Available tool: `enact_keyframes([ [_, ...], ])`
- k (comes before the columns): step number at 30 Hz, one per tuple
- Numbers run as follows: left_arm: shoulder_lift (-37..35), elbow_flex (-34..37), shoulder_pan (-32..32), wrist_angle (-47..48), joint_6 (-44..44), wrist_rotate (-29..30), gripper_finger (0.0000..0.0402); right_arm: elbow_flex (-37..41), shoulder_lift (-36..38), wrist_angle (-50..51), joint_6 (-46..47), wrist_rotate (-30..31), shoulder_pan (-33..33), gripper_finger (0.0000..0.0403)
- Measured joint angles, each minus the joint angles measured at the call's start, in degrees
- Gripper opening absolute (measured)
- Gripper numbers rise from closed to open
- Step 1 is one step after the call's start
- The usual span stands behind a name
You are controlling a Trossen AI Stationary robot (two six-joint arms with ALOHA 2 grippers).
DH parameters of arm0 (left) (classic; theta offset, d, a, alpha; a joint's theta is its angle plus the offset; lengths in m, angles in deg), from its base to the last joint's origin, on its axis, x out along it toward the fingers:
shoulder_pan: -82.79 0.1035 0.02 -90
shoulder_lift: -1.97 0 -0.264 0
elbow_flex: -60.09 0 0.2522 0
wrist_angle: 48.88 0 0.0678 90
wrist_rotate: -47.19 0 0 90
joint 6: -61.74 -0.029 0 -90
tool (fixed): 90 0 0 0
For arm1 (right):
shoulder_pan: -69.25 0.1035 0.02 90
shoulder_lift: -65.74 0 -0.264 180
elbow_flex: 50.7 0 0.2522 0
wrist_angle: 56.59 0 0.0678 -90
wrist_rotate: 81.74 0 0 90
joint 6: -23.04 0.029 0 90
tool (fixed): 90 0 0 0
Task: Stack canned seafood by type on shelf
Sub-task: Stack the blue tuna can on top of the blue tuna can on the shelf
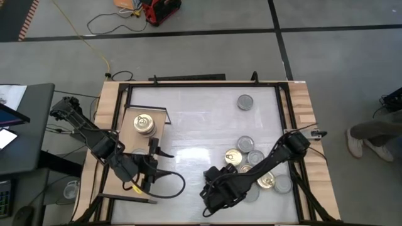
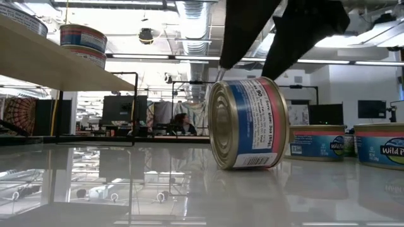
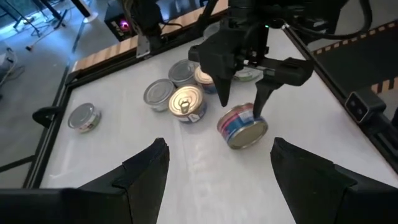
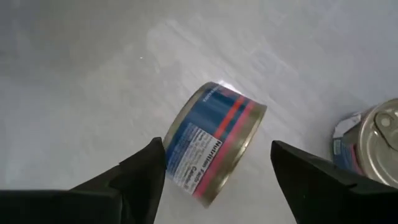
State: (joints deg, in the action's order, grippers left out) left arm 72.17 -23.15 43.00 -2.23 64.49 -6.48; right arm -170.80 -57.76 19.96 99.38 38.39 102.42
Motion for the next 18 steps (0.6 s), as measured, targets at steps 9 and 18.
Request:
enact_keyframes([
  [9, 0.00, 0.00, 0.00, 1.26, -0.79, -0.70, 0.0267, -0.10, -0.63, -0.32, 0.32, 0.11, -0.90, 0.0311],
  [18, 0.00, 0.00, 0.00, 1.23, -1.44, -1.00, 0.0267, -0.09, -0.63, 0.02, -0.25, 0.01, -1.86, 0.0311],
])
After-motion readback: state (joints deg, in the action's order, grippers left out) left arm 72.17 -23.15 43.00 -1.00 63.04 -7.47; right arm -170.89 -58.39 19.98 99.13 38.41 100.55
